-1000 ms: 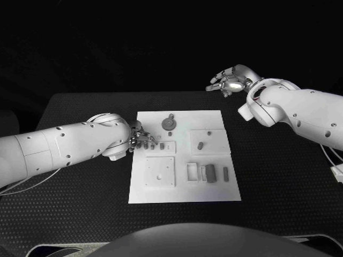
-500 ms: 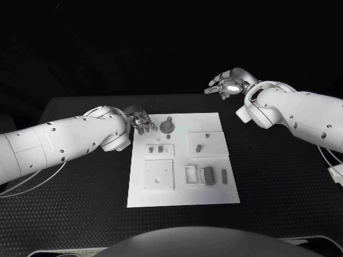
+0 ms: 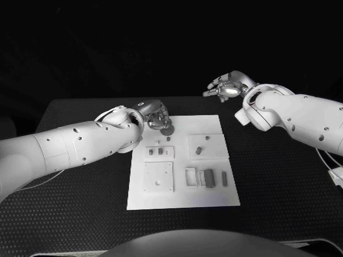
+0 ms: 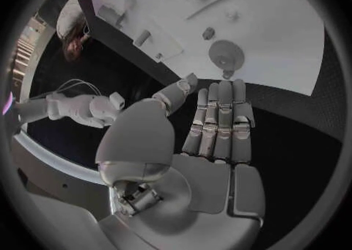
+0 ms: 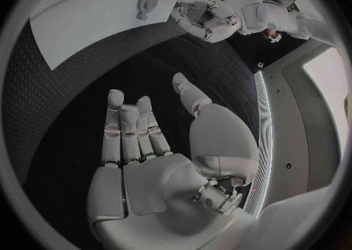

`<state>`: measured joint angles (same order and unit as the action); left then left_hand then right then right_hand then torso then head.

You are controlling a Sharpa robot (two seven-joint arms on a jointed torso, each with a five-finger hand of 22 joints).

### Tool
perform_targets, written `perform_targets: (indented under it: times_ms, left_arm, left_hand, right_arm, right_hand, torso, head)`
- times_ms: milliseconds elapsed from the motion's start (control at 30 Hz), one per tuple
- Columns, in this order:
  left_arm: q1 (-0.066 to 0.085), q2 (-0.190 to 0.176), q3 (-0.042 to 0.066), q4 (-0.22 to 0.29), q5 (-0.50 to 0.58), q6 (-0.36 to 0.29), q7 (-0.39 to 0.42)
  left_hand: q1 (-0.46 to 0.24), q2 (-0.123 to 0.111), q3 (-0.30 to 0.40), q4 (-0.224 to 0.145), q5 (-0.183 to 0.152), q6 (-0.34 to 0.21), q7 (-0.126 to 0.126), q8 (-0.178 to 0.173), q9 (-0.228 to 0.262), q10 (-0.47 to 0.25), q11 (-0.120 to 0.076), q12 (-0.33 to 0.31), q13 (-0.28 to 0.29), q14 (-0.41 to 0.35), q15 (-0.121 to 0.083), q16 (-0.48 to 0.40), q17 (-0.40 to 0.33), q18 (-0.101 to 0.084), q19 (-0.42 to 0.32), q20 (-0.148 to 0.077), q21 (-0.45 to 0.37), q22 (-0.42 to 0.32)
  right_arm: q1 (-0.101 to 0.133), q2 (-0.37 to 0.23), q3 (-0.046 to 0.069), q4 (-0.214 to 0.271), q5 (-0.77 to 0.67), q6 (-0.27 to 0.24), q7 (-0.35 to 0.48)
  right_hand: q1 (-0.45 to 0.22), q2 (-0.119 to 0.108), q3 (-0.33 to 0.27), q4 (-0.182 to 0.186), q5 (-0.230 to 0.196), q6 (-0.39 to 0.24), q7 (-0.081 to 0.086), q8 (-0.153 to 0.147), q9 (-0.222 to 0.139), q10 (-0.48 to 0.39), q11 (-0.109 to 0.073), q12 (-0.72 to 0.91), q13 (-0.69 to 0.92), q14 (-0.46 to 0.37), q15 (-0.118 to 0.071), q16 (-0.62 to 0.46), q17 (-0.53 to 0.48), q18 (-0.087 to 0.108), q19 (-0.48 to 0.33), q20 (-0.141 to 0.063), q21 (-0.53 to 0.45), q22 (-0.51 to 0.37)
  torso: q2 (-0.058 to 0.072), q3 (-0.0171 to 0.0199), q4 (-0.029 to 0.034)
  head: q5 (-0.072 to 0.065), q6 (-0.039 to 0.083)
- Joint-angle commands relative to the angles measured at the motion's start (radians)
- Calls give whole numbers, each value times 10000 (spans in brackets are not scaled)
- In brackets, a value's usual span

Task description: Assemble the parts on the task board

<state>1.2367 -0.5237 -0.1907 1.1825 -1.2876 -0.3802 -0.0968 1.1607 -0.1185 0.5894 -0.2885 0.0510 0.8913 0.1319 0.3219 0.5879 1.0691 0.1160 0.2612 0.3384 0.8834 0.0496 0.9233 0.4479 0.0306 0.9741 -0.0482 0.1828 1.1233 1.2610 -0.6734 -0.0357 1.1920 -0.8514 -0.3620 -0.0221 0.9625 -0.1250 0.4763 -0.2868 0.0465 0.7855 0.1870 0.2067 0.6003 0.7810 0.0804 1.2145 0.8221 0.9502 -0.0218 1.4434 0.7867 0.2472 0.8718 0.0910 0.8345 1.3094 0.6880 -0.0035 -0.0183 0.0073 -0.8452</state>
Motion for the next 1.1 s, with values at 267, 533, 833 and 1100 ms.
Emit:
perform_targets:
  times_ms: [267, 533, 833, 1100]
  left_arm:
    - [-243, 485, -88, -599, -2129, 352, 379]
    - [-425, 739, -139, -864, -2229, 738, 266]
    - [-432, 790, -137, -932, -2266, 1435, 88]
    - [-468, 901, -137, -1048, -2324, 1804, 7]
  left_hand:
    - [-315, -339, -483, 67, -16, -216, 144, -343, -252, 186, 67, -589, -290, 396, -156, 175, 168, 81, 409, -125, 33, 53]
    - [-281, -320, -552, 63, -16, -70, 182, -316, -286, 375, 19, -740, -331, 597, -295, 421, 370, 89, 695, -254, 164, 189]
    - [-482, -298, -700, 123, -15, -111, 282, -381, -353, 389, 31, -918, -383, 672, -326, 545, 501, 82, 801, -315, 208, 288]
    - [-401, -175, -705, 98, -8, -32, 250, -392, -414, 457, 3, -1091, -423, 789, -388, 866, 729, 98, 962, -395, 344, 500]
  right_arm:
    - [-12, 57, 6, -15, -4, 168, 104]
    - [-12, 65, 6, -9, -4, 172, 105]
    - [-12, 54, 6, 7, -4, 164, 105]
    - [-12, 75, 7, 12, -4, 169, 110]
  right_hand:
    - [2, 87, -46, 20, 35, -9, 53, 43, -17, -75, 24, 41, -20, -59, -15, 70, -15, 146, -5, 94, -67, 132]
    - [2, 89, -45, 19, 35, -10, 53, 43, -19, -76, 24, 44, -24, -59, -15, 72, -18, 146, -4, 94, -67, 132]
    - [2, 90, -45, 17, 35, -11, 53, 44, -21, -77, 25, 48, -28, -59, -15, 76, -22, 146, -3, 93, -66, 132]
    - [3, 90, -44, 15, 35, -12, 54, 44, -23, -78, 25, 51, -33, -59, -15, 78, -25, 146, -3, 93, -66, 132]
  torso:
    - [-1, 12, 3]
    - [-1, 11, 4]
    - [-2, 14, 4]
    - [-6, 2, 15]
  head:
    - [-49, 19]
    - [-74, 6]
    - [-95, -29]
    - [-100, -49]
